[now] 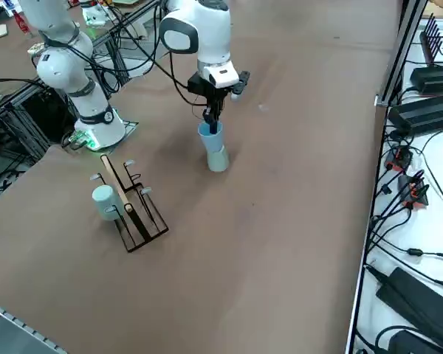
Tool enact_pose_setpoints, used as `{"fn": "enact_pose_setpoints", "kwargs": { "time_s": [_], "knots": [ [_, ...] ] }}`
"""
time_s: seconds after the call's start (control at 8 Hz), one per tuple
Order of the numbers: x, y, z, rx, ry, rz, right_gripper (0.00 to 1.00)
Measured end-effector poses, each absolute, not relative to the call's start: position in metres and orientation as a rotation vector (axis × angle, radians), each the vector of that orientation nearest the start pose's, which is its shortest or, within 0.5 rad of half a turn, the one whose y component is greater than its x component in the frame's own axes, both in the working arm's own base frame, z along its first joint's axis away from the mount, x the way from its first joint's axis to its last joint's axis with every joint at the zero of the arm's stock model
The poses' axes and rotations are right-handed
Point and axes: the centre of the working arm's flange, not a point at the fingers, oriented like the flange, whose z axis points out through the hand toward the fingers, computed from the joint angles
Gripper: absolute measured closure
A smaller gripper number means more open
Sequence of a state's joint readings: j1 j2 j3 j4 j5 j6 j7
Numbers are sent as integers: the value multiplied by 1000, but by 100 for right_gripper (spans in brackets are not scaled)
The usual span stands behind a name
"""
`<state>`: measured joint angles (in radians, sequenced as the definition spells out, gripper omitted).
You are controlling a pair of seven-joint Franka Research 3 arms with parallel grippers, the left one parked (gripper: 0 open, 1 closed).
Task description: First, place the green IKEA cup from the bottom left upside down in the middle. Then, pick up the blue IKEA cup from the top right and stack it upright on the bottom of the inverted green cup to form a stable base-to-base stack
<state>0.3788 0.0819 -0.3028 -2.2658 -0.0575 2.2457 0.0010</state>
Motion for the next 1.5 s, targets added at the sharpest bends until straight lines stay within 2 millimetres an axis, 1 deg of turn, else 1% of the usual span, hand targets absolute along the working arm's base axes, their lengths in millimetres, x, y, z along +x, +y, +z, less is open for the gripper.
{"fn": "enact_pose_setpoints", "kwargs": {
  "time_s": [0.38, 0.5, 0.62, 1.0, 1.12, 1.25, 1.38, 1.5],
  "knots": [
    [515, 39, 317, -3205, -174, 155, 92],
    [514, 40, 317, -3205, -176, 157, 89],
    [514, 43, 315, -3206, -180, 161, 82],
    [513, 45, 312, -3208, -181, 170, 32],
    [513, 45, 312, -3209, -183, 170, 11],
    [513, 45, 313, -3209, -184, 167, 1],
    [515, 45, 317, -3209, -183, 164, 0],
    [519, 45, 325, -3210, -182, 171, 0]
  ]
}}
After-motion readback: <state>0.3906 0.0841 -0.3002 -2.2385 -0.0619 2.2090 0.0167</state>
